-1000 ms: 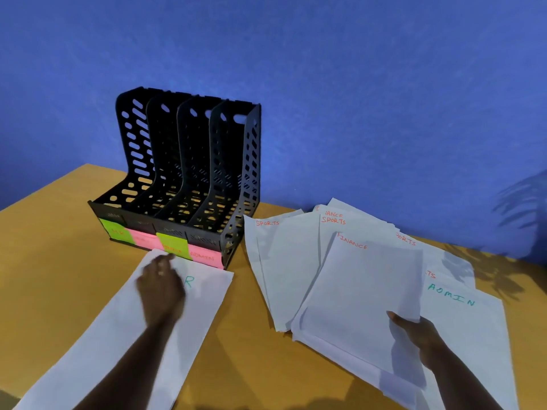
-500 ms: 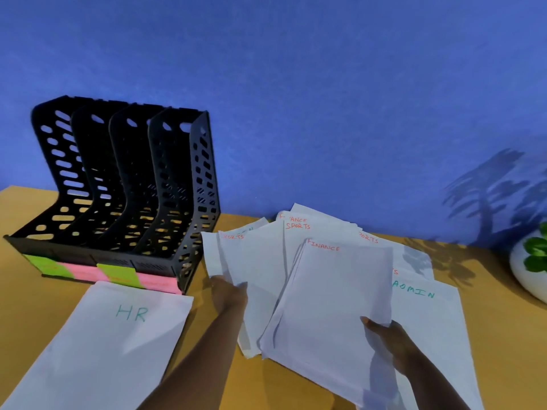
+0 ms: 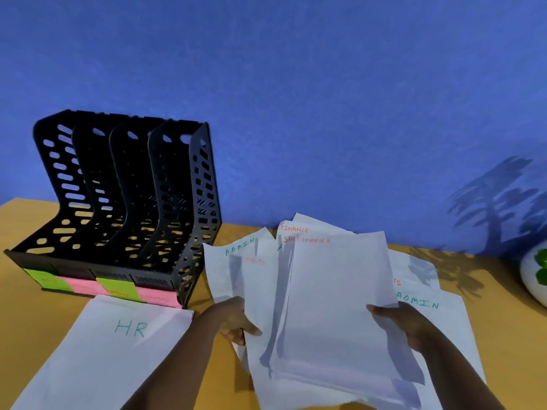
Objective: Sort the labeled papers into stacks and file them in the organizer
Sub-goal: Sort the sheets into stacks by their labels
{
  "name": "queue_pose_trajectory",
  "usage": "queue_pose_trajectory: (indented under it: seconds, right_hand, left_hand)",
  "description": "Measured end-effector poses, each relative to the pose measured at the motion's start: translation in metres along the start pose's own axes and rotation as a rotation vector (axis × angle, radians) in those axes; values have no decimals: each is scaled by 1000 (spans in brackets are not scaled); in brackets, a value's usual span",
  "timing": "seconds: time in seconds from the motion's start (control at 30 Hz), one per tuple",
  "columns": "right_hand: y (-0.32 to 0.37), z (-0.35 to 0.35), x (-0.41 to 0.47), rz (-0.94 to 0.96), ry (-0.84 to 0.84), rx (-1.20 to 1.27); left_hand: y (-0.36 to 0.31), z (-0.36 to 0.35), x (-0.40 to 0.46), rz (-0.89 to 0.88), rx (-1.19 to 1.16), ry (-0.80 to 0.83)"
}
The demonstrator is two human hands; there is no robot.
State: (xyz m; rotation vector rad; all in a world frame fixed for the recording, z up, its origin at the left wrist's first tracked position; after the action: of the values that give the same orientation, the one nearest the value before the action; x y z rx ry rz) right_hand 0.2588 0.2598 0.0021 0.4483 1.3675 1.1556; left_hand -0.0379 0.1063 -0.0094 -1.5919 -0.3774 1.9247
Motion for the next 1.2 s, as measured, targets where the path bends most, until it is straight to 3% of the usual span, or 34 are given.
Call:
queue_pose_trajectory:
  seconds: [0.2, 0.27, 0.37, 0.43, 0.73, 0.8, 0.93, 1.1, 1.2]
  right_hand:
    - [-23, 7, 4, -120, -46, -54]
    - [-31, 10, 4, -150, -45, -44]
    - [-28, 10, 2, -151, -48, -35]
    - [-27, 10, 3, -148, -39, -46]
    - [-28, 12, 14, -182, -11, -71]
    - [-29, 13, 18, -198, 6, -64]
    - [-32, 15, 24, -251, 34, 9]
    - [-40, 17, 32, -282, 80, 112]
    - [-42, 16, 33, -279, 85, 118]
  left_hand:
    - [-30, -9, 2, -50, 65, 93]
    - [-37, -3, 5, -90, -130, -23]
    - [-40, 16, 18, -131, -532, -356]
    - [-40, 25, 28, -161, -646, -522]
    - [-85, 42, 48, -409, -406, -865]
    - [-105, 38, 54, -481, -390, -762]
    - [-127, 31, 75, -362, -426, -446]
    - [-143, 38, 87, -404, -380, -472]
    - [-142, 38, 100, -323, -453, -363]
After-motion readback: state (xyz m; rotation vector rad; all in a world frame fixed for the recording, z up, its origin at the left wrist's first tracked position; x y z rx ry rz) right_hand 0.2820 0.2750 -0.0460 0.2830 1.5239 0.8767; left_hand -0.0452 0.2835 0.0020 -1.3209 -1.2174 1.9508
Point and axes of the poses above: each hand's wrist, its own x-axis towards the middle knuckle, its own z-axis out of the back of the hand, y = z × x, the point moved 4 cm from there along x, towards the middle knuckle, and after that the axes turned 2 degrees about y, right-handed, at the moved point
